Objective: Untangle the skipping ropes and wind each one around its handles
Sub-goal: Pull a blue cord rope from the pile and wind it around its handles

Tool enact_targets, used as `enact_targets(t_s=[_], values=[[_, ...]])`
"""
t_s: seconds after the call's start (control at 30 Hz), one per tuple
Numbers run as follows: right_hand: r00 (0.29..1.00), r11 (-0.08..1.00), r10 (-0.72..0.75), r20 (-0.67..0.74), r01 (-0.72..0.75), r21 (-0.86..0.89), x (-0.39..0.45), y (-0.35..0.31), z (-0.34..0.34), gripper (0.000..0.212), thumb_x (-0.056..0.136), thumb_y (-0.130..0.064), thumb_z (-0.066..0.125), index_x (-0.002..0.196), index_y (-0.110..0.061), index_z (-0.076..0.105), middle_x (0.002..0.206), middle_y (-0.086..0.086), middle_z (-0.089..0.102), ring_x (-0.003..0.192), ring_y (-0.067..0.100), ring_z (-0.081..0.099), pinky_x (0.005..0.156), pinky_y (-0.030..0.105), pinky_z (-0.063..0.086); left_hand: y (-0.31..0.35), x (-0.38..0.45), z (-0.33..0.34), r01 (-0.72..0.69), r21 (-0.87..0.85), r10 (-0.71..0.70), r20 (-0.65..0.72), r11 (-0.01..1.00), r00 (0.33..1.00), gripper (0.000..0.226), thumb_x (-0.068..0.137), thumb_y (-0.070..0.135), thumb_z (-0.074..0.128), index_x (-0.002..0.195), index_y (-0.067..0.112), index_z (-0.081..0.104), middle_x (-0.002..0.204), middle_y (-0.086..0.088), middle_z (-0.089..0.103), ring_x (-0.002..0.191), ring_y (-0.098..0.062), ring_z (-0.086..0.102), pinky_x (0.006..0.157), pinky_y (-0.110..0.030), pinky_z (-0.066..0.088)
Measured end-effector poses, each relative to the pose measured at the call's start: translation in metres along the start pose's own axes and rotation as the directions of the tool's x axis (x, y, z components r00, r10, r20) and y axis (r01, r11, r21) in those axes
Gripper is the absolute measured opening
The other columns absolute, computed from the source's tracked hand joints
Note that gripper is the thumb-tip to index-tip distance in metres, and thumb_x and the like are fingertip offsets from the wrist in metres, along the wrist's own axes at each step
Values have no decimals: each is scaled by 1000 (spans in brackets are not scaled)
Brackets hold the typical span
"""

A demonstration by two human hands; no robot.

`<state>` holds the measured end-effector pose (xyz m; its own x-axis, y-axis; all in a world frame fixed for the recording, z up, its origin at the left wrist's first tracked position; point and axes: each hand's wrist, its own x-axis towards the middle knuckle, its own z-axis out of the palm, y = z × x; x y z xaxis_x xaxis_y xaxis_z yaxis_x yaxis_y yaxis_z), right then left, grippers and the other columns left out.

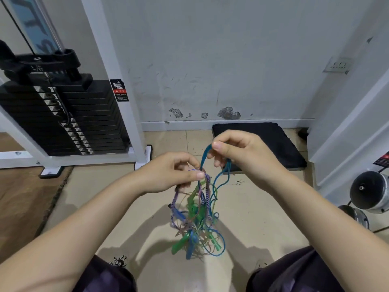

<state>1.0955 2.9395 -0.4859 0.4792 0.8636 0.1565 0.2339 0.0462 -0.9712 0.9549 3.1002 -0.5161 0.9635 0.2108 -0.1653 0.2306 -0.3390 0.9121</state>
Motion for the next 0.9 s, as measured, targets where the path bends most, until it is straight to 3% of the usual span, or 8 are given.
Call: enact_targets(t_s=[0.1, 0.2, 0.3, 0.47, 0.63, 0.73, 0.83, 0.9], values=[[995, 989, 72, -65, -80, -123, 3, 2, -10, 16, 86, -21, 73, 77, -9, 72, 70, 9, 69, 59, 20, 51, 59, 35, 39, 2, 1, -8, 25, 49, -22, -78, 998, 997, 33, 76, 47, 71, 87, 16, 77, 59, -2, 49, 56, -9, 44, 55, -20, 42], [984, 932, 156, -87, -176, -318, 6, 9, -16, 26, 80, -30, 80, 62, -13, 69, 53, -2, 57, 51, 9, 43, 55, 22, 36, -1, 0, -19, 55, 259, -23, -123, 964, 992, 18, 78, 40, 77, 82, 23, 80, 61, 7, 63, 57, 0, 49, 56, -12, 40], [983, 860, 179, -50, -181, -477, 8, 12, -18, 27, 72, -35, 85, 64, -14, 71, 42, -11, 41, 44, 5, 33, 46, 15, 28, -6, 0, -28, 67, 454, 10, -164, 888, 986, 12, 80, 37, 78, 82, 25, 79, 56, 18, 61, 56, 3, 51, 53, -12, 35], [975, 863, 222, 21, -186, -469, 9, 18, -26, 9, 78, -29, 81, 76, -21, 78, 74, 14, 68, 63, 11, 49, 62, 29, 44, -8, -2, -40, 20, 182, 15, -185, 983, 983, 3, 82, 23, 77, 79, 24, 79, 63, 11, 66, 63, -5, 55, 68, -28, 43], [955, 912, 264, 134, -202, -358, 7, 26, -18, 12, 92, -12, 66, 80, -12, 68, 75, 9, 70, 64, 15, 61, 69, 30, 51, -2, -5, -28, -23, 27, 27, -148, 999, 989, 7, 90, 14, 68, 85, 10, 71, 67, 5, 67, 60, -5, 59, 60, -15, 45], [953, 922, 260, 155, -198, -332, 8, 31, -13, 7, 92, -21, 67, 86, -18, 67, 66, 0, 57, 64, 15, 48, 67, 33, 42, -1, -5, -25, -47, -46, 40, -137, 998, 990, 10, 93, 9, 62, 90, 1, 68, 75, -3, 70, 65, -7, 62, 63, -16, 47], [957, 916, 226, 182, -145, -375, 8, 29, -9, 8, 85, -27, 76, 85, -20, 71, 53, -9, 37, 54, 11, 32, 52, 23, 30, 0, -4, -23, -36, -99, 20, -160, 994, 987, 10, 95, 10, 59, 87, 5, 64, 59, -1, 61, 54, -10, 52, 54, -15, 42], [962, 902, 209, 176, -120, -416, 9, 28, -8, 8, 83, -27, 77, 81, -21, 72, 50, -11, 34, 51, 11, 30, 49, 25, 30, -3, -2, -24, -19, -59, 7, -199, 998, 980, 11, 96, 14, 60, 86, 10, 64, 55, -1, 50, 50, -11, 44, 49, -18, 36]])
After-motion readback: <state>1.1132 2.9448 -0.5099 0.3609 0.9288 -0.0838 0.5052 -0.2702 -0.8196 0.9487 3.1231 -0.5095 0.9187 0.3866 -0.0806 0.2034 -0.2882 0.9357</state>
